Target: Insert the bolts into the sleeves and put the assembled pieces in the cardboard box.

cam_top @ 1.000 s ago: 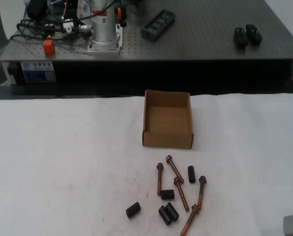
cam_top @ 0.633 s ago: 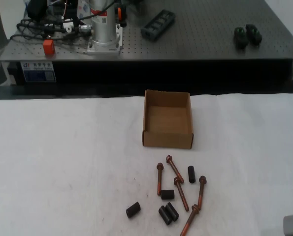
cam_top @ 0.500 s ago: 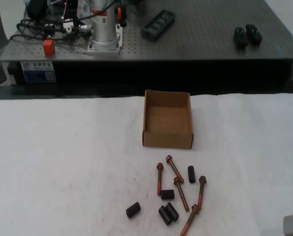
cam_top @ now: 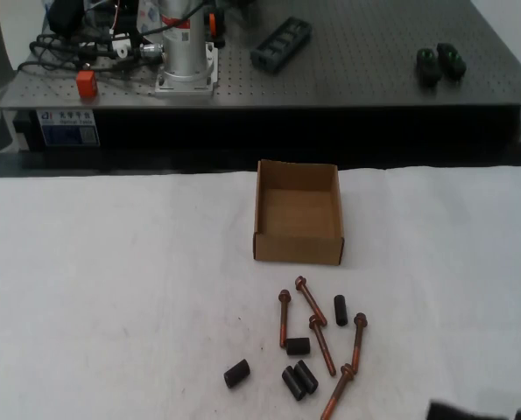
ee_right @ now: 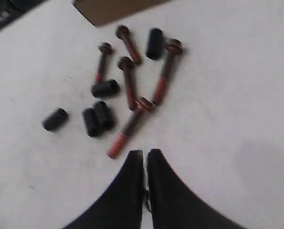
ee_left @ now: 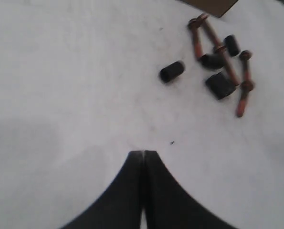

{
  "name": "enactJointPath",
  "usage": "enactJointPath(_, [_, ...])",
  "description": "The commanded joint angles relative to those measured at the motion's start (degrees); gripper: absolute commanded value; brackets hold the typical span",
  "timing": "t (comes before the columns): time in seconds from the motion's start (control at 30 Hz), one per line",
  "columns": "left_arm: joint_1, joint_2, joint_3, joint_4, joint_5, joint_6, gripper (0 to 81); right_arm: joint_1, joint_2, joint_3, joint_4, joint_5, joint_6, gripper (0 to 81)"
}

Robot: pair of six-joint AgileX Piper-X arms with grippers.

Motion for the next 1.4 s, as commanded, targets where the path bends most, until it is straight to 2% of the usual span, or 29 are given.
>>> enactJointPath(0.0, [-0.1, 0.0, -0.2, -7.5, 0.3, 1.7, 4.8, -0.1, -1.9, 0.7, -3.1, -1.3, 0.1, 13.7])
enactJointPath(0.07, [-0.1, 0.6, -0.8, -10.9, -0.4, 3.3, 11.3, -0.1, 1.0, -1.1, -3.1, -0.3, 1.2, 23.2])
enactJointPath(0.1, [-0.1, 1.9, -1.5, -11.5, -1.5, 3.9, 15.5, -0.1, 2.6, -2.9, -1.9, -0.2, 0.8, 24.6])
enactJointPath(0.17, [-0.1, 5.0, -3.3, -12.0, -3.2, 6.4, 24.3, -0.1, 8.1, -7.8, 0.3, -0.2, -3.0, 24.9])
enactJointPath(0.27, [0.0, 11.4, -6.6, -13.0, -5.2, 11.6, 31.2, -0.1, 19.6, -17.0, 5.9, 0.9, -6.6, 24.9])
enactJointPath(0.4, [0.0, 22.2, -12.2, -13.2, -4.7, 17.8, 31.4, -0.3, 36.8, -30.4, 19.7, 1.3, -12.3, 24.9])
enactJointPath(0.53, [0.0, 30.8, -17.7, -12.2, -4.2, 21.3, 31.4, -0.3, 54.0, -44.4, 30.8, 5.9, -16.9, 25.1])
enactJointPath(0.77, [0.0, 38.4, -22.3, -11.5, -4.2, 22.0, 31.4, -0.9, 73.1, -59.3, 37.7, 7.7, -18.3, 25.1])
enactJointPath(0.93, [0.0, 38.6, -22.2, -11.2, -3.8, 22.0, 31.4, -0.9, 79.5, -63.3, 42.4, 8.3, -16.5, 25.1])
enactJointPath(1.37, [0.0, 38.6, -22.2, -11.2, -0.8, 22.0, 31.4, -0.8, 82.8, -63.3, 45.2, 8.3, -11.8, 25.1])
